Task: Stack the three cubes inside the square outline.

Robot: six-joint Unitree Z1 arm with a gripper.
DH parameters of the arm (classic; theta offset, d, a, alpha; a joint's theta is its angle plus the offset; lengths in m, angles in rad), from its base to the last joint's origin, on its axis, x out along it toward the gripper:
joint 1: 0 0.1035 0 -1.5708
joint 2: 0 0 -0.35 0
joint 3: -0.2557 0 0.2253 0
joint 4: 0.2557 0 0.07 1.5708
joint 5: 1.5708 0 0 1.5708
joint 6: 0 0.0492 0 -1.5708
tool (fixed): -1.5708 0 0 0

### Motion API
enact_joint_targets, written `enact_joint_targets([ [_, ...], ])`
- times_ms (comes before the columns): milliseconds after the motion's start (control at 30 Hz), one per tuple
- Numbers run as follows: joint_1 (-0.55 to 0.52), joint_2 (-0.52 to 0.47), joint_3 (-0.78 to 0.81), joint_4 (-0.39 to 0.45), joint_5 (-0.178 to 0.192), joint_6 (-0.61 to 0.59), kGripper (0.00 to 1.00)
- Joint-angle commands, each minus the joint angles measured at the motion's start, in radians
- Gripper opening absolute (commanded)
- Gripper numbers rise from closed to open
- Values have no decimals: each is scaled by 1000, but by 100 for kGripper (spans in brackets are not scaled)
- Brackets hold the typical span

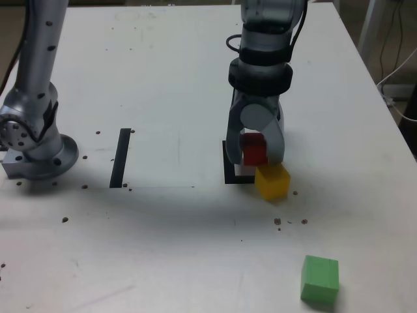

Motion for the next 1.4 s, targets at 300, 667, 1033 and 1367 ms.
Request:
enact_joint_targets([
  [300,4,11,23,4,3,-22,29],
  [667,7,-61,35,21,60,-75,29],
  [1033,7,-56,58,12,63,-78,29],
  [1367,10,-20,64,-8,55,-78,29],
])
